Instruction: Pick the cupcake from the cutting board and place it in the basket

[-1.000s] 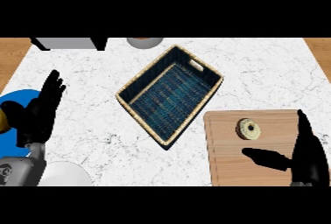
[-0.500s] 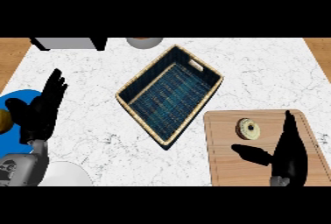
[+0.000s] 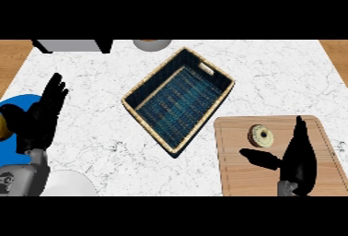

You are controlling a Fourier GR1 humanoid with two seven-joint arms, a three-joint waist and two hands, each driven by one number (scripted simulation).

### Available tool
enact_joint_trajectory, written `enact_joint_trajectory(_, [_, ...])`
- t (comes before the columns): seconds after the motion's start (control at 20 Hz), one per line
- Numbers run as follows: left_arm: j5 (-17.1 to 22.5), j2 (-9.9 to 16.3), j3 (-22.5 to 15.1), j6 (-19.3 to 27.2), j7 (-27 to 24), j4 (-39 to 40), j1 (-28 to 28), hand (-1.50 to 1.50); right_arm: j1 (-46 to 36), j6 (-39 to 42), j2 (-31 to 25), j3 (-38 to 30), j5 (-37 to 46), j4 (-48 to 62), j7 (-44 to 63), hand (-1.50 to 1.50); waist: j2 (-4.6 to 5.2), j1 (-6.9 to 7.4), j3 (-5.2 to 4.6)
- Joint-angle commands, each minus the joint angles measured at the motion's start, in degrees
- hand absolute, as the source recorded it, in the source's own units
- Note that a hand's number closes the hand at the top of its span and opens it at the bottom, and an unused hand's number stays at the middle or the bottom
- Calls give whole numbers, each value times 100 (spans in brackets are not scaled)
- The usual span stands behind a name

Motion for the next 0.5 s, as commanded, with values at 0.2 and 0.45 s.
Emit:
enact_joint_trajectory(0.2, [-408,-428,-93,87,-5,-78,97,0,-192,482,86,-262,210,209,312,-150,1,-6,-1])
enact_joint_trajectory(0.45, [-344,-344,218,-218,82,53,-145,0,-742,63,320,-587,47,1401,-250,-150,4,5,0])
